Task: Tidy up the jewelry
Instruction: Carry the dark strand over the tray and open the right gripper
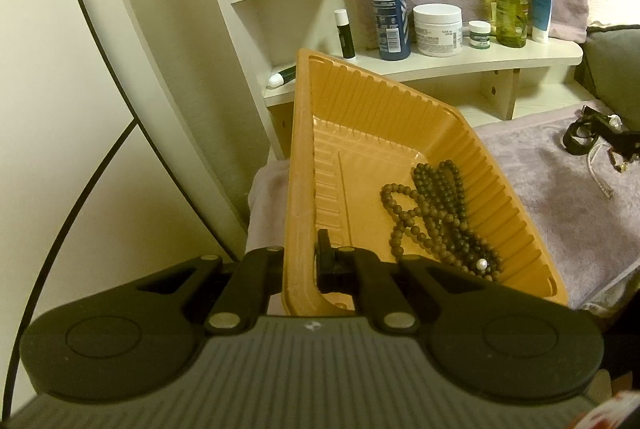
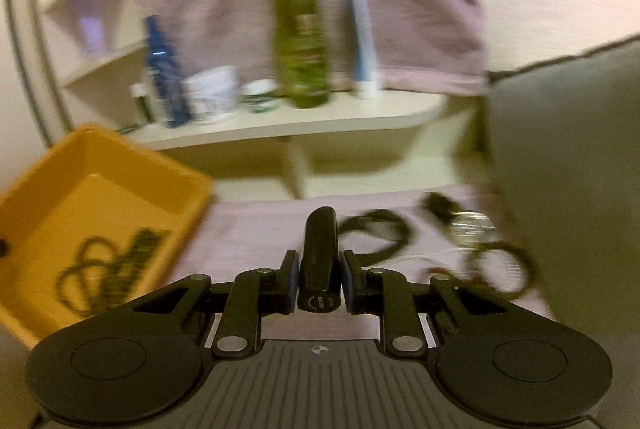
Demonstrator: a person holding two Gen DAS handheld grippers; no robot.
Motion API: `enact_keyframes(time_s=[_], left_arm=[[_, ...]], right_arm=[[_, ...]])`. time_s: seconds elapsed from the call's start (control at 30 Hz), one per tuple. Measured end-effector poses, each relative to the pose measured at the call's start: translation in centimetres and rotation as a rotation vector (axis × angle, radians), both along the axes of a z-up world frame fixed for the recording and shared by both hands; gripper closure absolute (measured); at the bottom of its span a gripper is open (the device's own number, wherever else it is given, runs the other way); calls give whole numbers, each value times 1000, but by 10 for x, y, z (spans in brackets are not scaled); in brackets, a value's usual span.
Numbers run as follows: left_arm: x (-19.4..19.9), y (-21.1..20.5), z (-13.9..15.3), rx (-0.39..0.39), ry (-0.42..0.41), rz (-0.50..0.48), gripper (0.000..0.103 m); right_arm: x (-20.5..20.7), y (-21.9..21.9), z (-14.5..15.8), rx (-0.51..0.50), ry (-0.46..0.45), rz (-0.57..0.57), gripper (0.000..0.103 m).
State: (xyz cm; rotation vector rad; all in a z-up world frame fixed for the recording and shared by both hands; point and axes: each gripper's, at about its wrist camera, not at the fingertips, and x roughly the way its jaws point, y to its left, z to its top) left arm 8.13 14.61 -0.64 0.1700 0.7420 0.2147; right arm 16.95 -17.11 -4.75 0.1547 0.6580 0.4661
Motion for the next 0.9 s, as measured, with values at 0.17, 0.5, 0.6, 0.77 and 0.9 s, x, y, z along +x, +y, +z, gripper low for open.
enact_keyframes(time_s=[0.17,0.5,0.6,0.77,0.9], left_arm=[[0,-1,1,5,-1,-6,99],[0,2,0,1,-2,-6,99],[1,2,0,-1,-3,-5,99],[2,3,0,-2,-4,-6,99],[2,4,-1,-5,-3,-4,99]], right_arm=[[-2,41,7,50,12,111,81],[-3,114,5,99,52,318,81],[0,126,-2,110,80,343,81],[2,132,-6,199,106,419,79],[-2,124,-4,202,76,385,54]])
